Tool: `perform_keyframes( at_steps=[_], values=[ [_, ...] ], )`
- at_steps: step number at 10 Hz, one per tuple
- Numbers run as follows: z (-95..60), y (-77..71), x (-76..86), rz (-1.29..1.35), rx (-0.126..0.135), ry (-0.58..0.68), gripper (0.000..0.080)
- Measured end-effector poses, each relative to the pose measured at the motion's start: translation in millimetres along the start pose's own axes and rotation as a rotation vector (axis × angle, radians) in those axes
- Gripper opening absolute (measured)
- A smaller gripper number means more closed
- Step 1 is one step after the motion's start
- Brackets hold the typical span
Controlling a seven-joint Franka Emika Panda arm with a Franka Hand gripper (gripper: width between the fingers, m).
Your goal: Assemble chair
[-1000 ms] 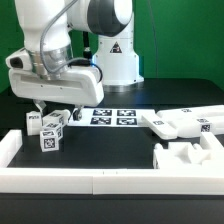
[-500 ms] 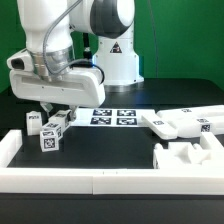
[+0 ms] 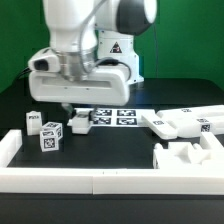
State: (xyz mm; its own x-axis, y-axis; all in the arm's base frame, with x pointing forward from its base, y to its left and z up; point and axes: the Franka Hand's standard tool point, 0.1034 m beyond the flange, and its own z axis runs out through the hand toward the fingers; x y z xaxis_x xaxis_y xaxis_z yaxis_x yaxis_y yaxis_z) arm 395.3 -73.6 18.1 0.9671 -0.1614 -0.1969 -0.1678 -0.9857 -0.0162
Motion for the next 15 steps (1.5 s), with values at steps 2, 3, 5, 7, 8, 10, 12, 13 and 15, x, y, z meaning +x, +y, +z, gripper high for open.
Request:
perform_keyframes(
  at_steps=[2, 3, 5, 7, 8, 10, 12, 13, 15],
  values=[
    [1.3, -22.0, 4.6, -0.057, 0.0, 0.002, 0.0279],
    [1.4, -20.1, 4.2, -0.052, 0.0, 0.001, 0.0281],
    [1.7, -20.3, 4.0, -0.053, 0.0, 0.001, 0.0377],
    [2.1, -20.3, 3.3, -0.052, 0.001, -0.004, 0.0556],
    [1.1, -22.7, 1.9, -0.048, 0.014, -0.038, 0.0556],
    [-12.5, -26.0, 20.8, -0.028, 0.048, -0.118, 0.0644],
    [-16.8, -33.7, 30.1, -0.013, 0.061, -0.289, 0.0649],
    [-17.0, -36.0, 38.5, -0.017, 0.053, -0.367, 0.0649],
    [-11.4, -35.2, 36.7, -0.007, 0.033, -0.516, 0.0649]
  ],
)
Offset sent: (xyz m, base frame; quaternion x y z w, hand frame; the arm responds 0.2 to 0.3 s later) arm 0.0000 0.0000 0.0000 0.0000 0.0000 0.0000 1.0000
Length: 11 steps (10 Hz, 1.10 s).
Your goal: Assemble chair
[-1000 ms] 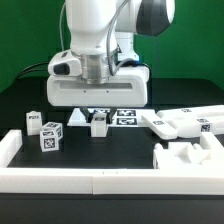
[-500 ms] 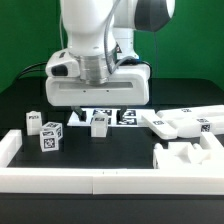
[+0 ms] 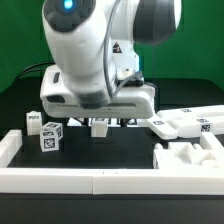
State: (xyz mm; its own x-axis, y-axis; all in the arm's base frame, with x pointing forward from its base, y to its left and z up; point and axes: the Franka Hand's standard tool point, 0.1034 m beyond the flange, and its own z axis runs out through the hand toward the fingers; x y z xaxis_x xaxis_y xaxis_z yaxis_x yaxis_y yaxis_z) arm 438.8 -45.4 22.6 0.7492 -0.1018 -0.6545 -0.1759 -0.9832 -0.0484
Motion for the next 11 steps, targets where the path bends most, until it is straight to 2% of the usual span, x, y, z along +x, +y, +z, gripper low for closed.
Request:
perform_keyframes(
  at_steps=[1, 3, 4, 7, 9, 10, 11],
  values=[
    [0.4, 0.4, 1.3, 0.001, 0.002, -0.041, 0.0649],
    [5.2, 4.7, -7.0, 0.026, 0.007, -0.22, 0.0649],
    [4.7, 10.2, 1.3, 0.085, -0.005, -0.217, 0.0649],
    [7.1, 12.6, 0.9, 0.089, -0.003, -0.218, 0.0649],
    [20.2, 18.8, -2.9, 0.105, 0.002, -0.251, 0.0649],
    [18.8, 18.6, -1.7, 0.104, 0.001, -0.246, 0.0649],
    [19.1, 18.8, -1.6, 0.105, 0.001, -0.246, 0.0523]
  ],
)
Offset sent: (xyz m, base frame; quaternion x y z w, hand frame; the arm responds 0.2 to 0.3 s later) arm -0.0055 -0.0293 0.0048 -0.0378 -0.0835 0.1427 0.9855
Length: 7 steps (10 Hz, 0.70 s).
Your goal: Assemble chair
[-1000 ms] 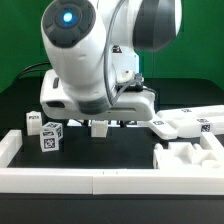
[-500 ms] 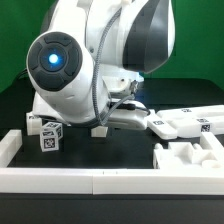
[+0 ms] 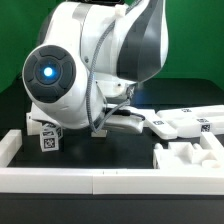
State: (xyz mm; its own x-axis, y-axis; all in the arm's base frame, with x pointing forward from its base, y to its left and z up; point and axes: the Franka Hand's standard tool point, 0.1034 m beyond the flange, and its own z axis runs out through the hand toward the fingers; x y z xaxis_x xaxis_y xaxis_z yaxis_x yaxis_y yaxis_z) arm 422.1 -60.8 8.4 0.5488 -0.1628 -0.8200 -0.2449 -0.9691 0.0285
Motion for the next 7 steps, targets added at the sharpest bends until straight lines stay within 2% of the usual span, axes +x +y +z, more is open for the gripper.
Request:
perform_keyframes(
  at_steps=[1, 2, 4, 5, 6, 7],
  values=[
    [0.2, 0.2, 0.0, 0.0, 0.0, 0.0, 0.0385],
    [-0.1, 0.1, 0.0, 0.0, 0.0, 0.0, 0.0283],
    [-4.4, -3.3, -0.5, 0.007, -0.001, 0.013, 0.0284],
    [-21.5, -21.9, -9.1, 0.002, -0.009, 0.045, 0.0284],
    [-46.8, -36.5, -21.9, -0.015, -0.006, 0.11, 0.0284],
    [-71.7, -44.6, -34.3, -0.028, -0.001, 0.173, 0.0284]
  ],
)
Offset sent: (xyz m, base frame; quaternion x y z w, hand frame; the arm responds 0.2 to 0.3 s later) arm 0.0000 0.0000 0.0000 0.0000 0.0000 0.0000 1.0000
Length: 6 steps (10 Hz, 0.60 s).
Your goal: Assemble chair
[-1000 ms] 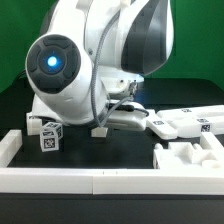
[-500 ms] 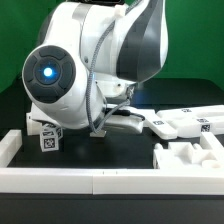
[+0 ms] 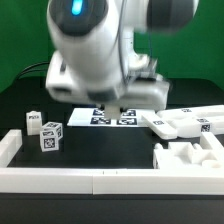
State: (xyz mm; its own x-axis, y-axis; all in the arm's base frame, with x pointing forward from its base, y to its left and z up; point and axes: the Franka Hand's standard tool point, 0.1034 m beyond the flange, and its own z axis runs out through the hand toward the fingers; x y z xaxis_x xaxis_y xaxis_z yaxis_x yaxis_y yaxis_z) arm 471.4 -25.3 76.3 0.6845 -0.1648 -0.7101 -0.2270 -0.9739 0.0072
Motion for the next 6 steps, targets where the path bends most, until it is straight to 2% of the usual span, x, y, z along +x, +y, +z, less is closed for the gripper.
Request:
perform_keyframes(
  at_steps=[1, 2, 3, 4, 5, 6],
  values=[
    [-9.0, 1.1, 1.7, -0.018, -0.005, 0.052, 0.0284],
    [0.1, 9.9, 12.4, -0.026, 0.0, 0.164, 0.0284],
    [3.4, 9.5, 5.5, -0.02, 0.007, 0.196, 0.0284],
    [-4.1, 6.9, 12.0, -0.027, 0.006, 0.3, 0.0284],
    [-6.7, 4.1, 13.8, -0.032, 0.004, 0.384, 0.0284],
    [-21.6, -16.3, 8.1, -0.016, 0.014, 0.417, 0.0284]
  ],
)
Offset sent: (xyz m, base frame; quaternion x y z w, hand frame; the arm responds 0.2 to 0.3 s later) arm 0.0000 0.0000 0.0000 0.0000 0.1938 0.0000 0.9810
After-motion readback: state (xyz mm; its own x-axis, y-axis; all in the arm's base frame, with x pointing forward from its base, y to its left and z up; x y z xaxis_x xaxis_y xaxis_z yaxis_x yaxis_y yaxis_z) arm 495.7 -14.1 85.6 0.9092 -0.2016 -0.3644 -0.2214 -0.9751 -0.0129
